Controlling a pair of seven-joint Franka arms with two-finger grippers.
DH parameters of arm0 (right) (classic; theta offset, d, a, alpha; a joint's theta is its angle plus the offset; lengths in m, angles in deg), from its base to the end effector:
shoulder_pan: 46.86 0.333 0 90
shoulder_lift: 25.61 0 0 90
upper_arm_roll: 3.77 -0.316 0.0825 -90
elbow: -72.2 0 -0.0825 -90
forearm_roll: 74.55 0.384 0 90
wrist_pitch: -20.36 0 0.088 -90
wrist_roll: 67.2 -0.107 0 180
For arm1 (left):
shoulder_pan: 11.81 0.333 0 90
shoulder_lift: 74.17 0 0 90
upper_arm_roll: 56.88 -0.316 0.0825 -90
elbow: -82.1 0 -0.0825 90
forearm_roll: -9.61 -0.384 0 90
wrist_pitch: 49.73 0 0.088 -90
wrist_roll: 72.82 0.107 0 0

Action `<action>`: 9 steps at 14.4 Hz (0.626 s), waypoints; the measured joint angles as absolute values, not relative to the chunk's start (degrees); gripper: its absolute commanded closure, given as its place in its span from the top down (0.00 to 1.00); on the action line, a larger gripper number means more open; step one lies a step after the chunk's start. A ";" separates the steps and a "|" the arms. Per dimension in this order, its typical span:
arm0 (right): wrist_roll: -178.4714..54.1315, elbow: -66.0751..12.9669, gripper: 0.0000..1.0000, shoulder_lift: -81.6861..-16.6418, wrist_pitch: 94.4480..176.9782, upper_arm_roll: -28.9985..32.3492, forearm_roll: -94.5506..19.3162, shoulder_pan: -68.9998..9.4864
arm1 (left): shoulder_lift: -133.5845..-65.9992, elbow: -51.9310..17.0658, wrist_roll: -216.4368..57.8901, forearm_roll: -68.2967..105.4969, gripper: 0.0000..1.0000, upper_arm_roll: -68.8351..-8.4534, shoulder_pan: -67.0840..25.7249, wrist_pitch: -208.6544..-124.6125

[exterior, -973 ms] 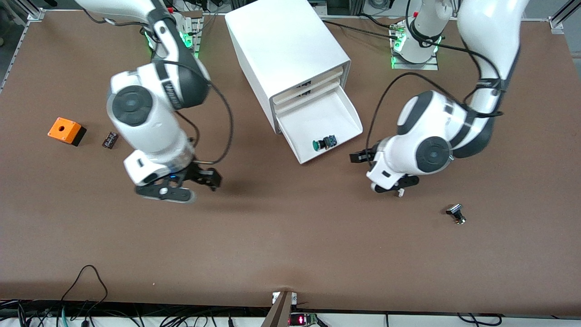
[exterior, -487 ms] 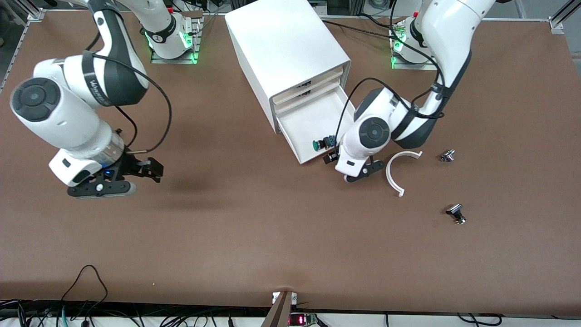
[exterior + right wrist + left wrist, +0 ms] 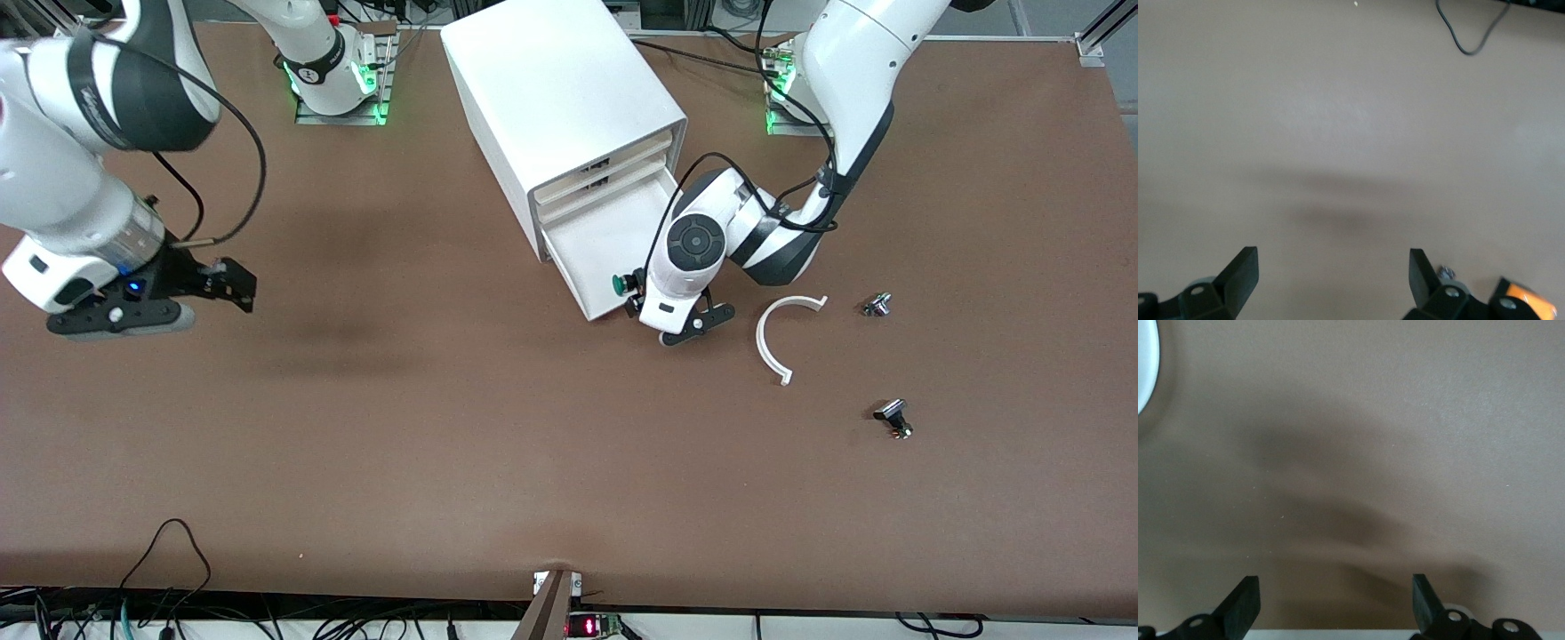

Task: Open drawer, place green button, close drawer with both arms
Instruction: 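Withdraw the right gripper while the left gripper pushes the drawer shut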

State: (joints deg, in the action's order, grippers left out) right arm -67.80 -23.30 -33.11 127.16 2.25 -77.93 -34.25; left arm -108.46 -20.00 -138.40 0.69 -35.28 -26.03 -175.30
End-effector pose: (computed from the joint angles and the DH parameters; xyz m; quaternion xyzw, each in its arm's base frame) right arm 0.6067 0.0688 0.5292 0.9970 0.0604 0.0356 0.0332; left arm 0.5330 -0.3571 0.2277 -0.9697 -0.2292 0.0806 0.0250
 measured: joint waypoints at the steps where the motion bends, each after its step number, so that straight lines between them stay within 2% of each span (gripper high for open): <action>1: -67.80 -23.38 1.00 -31.68 125.50 3.04 -77.92 -34.27 | -108.62 -20.14 -138.71 0.69 1.00 -35.28 -26.09 -175.30; 7: -71.97 -23.57 1.00 -28.57 123.36 4.41 -77.39 -34.67 | -108.66 -20.84 -139.35 0.69 1.00 -32.87 -26.37 -174.21; 9: -72.75 -23.53 1.00 -28.57 123.33 -0.96 -77.38 -39.77 | -108.66 -20.97 -139.61 0.69 1.00 -31.84 -26.74 -172.80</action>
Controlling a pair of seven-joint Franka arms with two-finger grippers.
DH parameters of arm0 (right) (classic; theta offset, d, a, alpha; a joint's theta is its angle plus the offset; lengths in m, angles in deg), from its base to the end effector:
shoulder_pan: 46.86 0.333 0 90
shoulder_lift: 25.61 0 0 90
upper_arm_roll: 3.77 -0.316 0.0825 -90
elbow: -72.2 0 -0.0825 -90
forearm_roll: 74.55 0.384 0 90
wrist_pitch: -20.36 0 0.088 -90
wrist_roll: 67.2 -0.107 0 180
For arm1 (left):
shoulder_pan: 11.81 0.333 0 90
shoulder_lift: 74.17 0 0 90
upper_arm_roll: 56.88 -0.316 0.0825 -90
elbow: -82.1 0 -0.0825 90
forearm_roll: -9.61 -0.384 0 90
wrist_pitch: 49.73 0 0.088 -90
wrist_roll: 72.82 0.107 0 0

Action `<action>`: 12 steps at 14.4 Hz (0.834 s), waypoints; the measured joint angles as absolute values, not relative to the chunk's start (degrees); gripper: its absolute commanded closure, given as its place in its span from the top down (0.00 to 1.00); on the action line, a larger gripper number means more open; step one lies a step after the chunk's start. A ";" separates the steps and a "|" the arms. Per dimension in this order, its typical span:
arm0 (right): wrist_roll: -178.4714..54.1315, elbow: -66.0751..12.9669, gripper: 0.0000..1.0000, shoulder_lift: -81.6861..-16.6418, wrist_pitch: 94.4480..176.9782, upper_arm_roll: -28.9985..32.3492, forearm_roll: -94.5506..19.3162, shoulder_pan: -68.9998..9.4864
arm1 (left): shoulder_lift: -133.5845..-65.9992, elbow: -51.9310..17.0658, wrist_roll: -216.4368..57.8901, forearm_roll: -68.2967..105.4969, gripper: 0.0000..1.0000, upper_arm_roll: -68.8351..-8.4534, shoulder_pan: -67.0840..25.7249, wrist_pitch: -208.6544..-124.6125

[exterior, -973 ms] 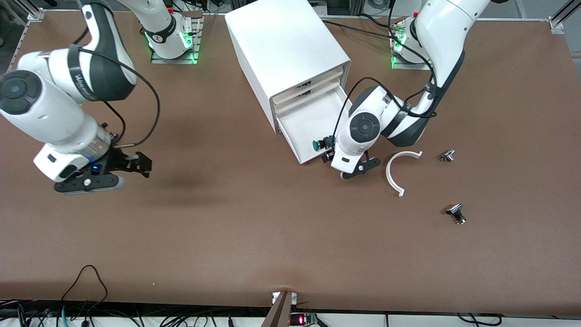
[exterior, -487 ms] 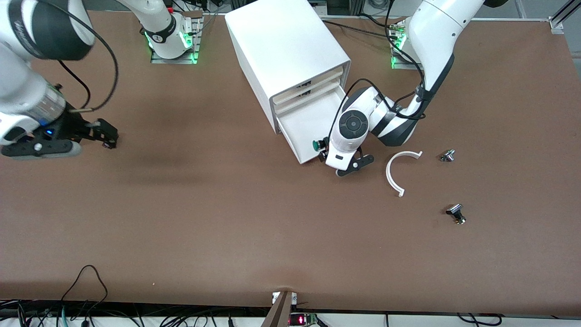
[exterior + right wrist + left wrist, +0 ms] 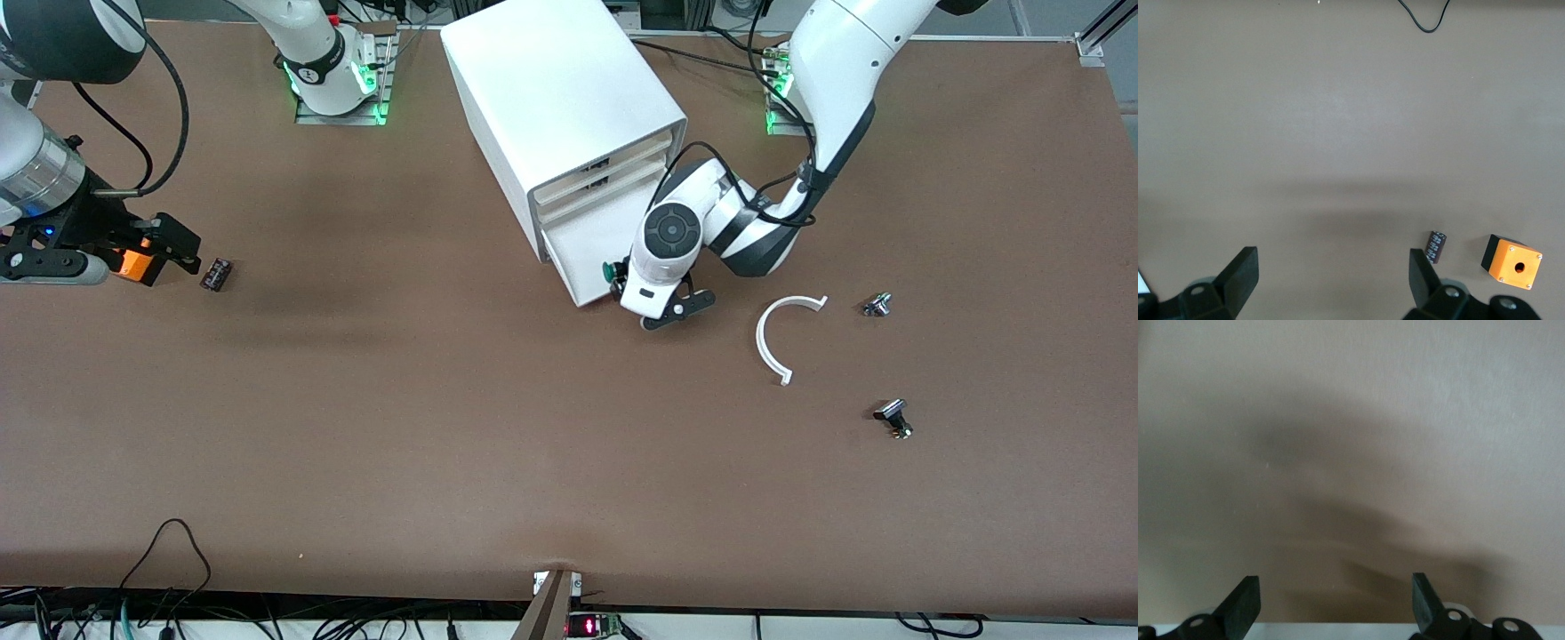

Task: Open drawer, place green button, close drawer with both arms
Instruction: 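Withdraw the right gripper while the left gripper pushes the drawer shut, then push the drawer fully into the cabinet with the left gripper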

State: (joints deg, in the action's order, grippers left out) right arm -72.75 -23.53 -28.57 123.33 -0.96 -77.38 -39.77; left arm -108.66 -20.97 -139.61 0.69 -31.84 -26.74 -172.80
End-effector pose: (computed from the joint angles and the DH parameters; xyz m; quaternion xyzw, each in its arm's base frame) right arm 0.5851 0.0402 0.5679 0.9990 -0.0064 0.0394 0.0222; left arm 0.4990 -0.3875 0.2238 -0.9723 -0.2045 0.1070 0.0383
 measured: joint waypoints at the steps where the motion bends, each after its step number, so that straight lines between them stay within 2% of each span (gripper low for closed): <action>1: -73.14 -23.47 1.00 -28.57 123.16 -4.04 -77.37 -42.70 | -108.66 -20.99 -139.70 0.70 1.00 -31.26 -26.86 -171.93; 3: -73.40 -23.26 1.00 -28.50 122.81 -6.81 -77.35 -45.43 | -108.68 -21.15 -139.93 1.41 1.00 -29.86 -27.03 -170.57; 8: -73.40 -23.10 1.00 -27.68 122.03 -7.15 -75.75 -46.48 | -109.26 -21.61 -140.04 5.83 1.00 -26.83 -27.36 -169.88; 12: -73.36 -20.58 1.00 -27.11 116.62 -7.26 -74.35 -46.59 | -110.00 -21.62 -140.07 7.24 1.00 -25.56 -28.33 -168.98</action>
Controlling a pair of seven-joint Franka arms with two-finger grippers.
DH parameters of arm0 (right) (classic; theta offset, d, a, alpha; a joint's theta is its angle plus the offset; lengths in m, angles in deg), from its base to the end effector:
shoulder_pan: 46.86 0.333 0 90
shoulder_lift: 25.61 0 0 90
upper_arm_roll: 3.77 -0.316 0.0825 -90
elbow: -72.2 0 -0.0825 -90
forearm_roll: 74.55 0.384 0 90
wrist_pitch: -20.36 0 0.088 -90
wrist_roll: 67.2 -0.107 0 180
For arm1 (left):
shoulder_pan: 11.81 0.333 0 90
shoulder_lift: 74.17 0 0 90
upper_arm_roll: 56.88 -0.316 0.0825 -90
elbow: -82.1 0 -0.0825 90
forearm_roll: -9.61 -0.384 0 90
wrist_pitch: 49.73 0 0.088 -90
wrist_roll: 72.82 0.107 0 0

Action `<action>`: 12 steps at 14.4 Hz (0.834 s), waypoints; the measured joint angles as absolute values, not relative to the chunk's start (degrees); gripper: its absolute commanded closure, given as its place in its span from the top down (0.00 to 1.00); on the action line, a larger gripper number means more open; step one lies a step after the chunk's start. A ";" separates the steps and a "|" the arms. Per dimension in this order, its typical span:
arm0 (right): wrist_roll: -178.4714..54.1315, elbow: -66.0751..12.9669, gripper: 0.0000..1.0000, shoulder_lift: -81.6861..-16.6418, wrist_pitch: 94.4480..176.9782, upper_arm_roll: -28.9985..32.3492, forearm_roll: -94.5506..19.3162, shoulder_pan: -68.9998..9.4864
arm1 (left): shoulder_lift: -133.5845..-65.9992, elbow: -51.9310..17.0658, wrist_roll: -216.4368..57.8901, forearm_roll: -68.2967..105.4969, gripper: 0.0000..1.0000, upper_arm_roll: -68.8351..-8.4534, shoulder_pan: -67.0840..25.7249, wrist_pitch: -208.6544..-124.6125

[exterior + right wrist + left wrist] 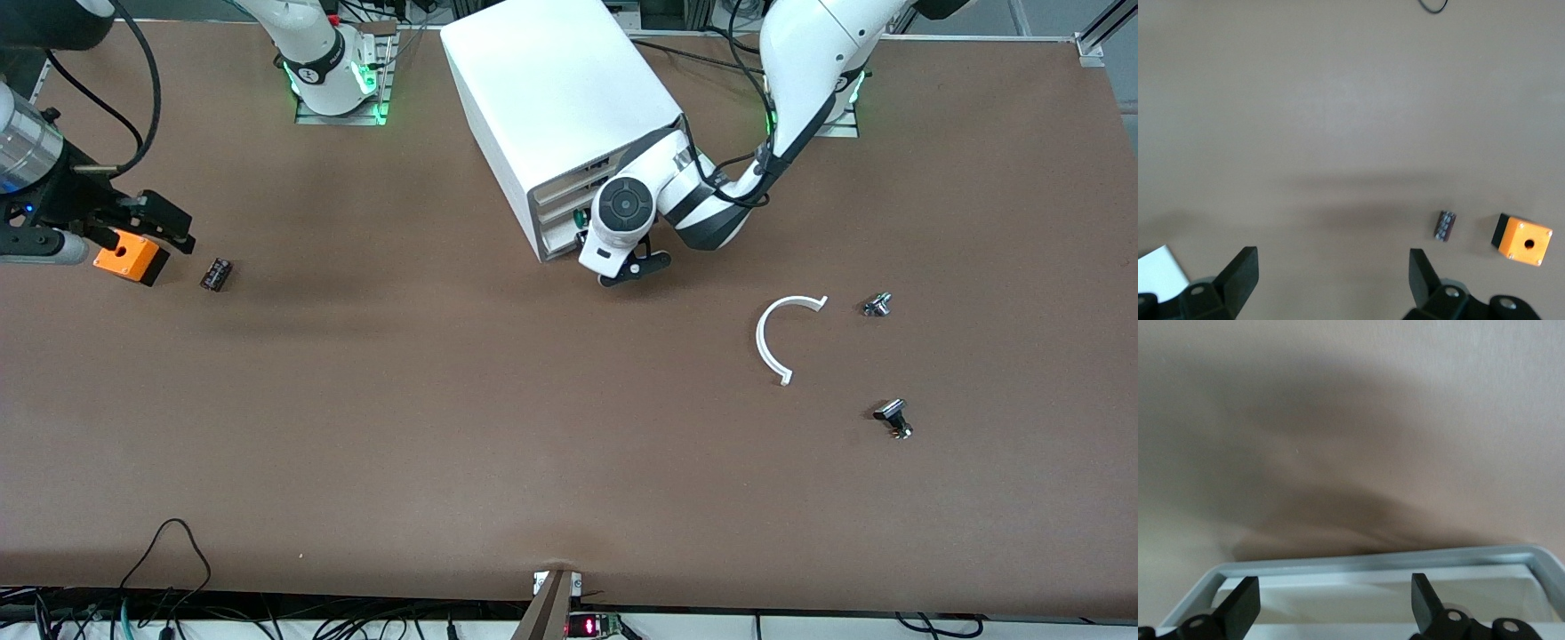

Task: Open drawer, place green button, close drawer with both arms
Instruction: 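Push the drawer fully into the cabinet with the left gripper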

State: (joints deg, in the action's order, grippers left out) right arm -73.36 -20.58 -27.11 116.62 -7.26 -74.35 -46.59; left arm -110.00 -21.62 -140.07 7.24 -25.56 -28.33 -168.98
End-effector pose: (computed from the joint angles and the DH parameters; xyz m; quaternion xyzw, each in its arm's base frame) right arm 0.5702 0.0374 0.5965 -0.9996 0.0211 -0.0170 0.0040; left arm 0.4318 -0.4453 0.2209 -0.9655 -0.1746 0.1900 0.0339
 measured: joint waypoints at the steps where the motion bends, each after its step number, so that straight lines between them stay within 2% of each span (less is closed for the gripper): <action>1: -73.36 -19.75 1.00 -27.11 115.79 -7.27 -74.04 -46.59 | -110.01 -21.62 -140.08 7.43 1.00 -25.51 -28.76 -168.41; 12: -73.39 -18.93 1.00 -27.82 115.47 -7.58 -73.88 -46.63 | -109.79 -19.73 -140.50 9.64 1.00 -26.17 -28.73 -167.50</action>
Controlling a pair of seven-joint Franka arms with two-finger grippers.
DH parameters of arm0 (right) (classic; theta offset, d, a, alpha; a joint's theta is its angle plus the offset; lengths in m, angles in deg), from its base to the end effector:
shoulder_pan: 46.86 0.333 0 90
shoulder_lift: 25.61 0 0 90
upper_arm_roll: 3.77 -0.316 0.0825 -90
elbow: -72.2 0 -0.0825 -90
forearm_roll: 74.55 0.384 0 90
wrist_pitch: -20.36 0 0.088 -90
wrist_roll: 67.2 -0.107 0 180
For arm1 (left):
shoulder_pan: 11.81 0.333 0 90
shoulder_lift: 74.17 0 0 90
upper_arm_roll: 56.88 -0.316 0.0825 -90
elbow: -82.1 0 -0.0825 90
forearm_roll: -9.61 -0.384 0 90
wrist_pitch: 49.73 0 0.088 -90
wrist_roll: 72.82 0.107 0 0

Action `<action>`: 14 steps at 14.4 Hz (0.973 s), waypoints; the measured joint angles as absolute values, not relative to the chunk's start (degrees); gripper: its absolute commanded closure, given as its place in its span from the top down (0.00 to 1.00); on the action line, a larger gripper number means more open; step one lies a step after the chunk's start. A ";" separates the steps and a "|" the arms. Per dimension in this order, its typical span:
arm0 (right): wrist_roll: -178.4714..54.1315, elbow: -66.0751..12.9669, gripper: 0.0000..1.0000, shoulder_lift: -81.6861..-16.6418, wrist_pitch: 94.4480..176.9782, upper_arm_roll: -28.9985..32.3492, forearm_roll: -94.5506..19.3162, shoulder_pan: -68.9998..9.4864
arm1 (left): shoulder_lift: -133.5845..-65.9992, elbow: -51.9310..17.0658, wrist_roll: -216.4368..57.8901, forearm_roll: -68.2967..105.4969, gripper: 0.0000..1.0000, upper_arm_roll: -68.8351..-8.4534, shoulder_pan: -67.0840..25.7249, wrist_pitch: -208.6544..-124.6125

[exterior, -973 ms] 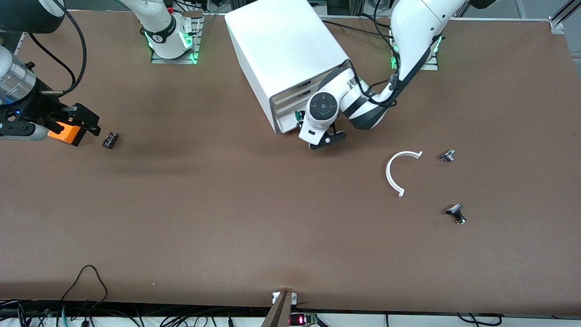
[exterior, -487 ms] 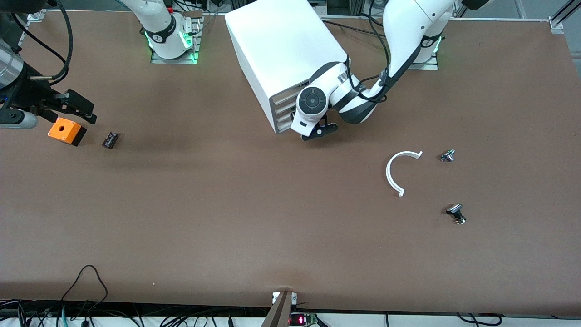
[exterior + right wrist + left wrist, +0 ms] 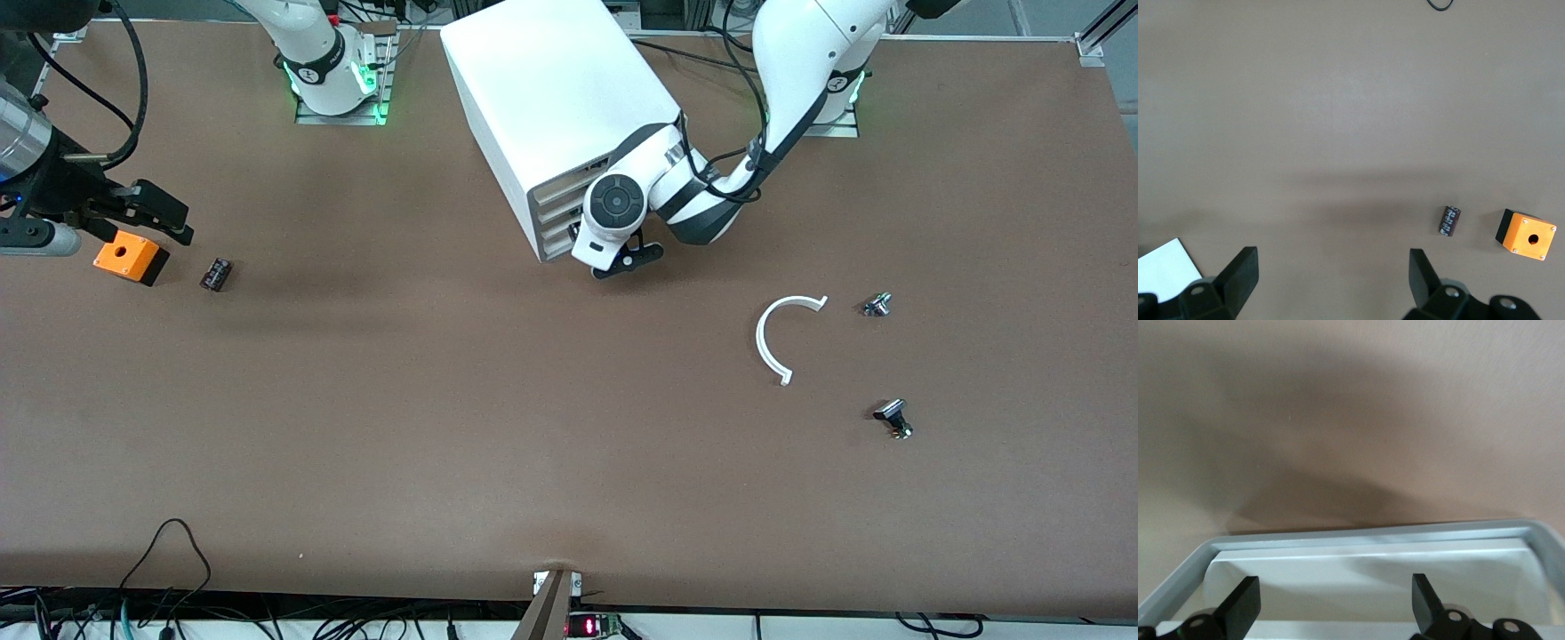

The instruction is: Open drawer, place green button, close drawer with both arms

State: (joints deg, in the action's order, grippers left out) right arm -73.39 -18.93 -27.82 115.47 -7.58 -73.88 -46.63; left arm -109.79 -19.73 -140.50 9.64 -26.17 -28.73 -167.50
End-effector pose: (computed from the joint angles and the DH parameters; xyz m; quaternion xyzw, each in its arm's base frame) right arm 0.5726 0.0409 0.6014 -0.9997 0.0192 -0.0148 0.0085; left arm 0.4397 -0.4483 0.2325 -0.9606 -0.1919 0.1996 0.0256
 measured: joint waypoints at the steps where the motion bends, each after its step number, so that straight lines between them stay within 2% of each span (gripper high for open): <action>1: -73.39 -18.81 1.00 -28.04 115.74 -7.60 -73.87 -46.63 | -109.55 -18.42 -140.43 9.39 1.00 -26.42 -27.59 -166.79; 10: -73.34 -18.20 1.00 -28.24 115.78 -7.54 -73.88 -46.88 | -107.47 -1.82 -127.67 1.90 1.00 -26.77 -17.78 -144.55; 14: -73.34 -16.97 1.00 -28.68 115.77 -7.55 -73.88 -46.88 | -102.67 1.07 -112.81 1.82 1.00 -26.80 -11.53 -139.57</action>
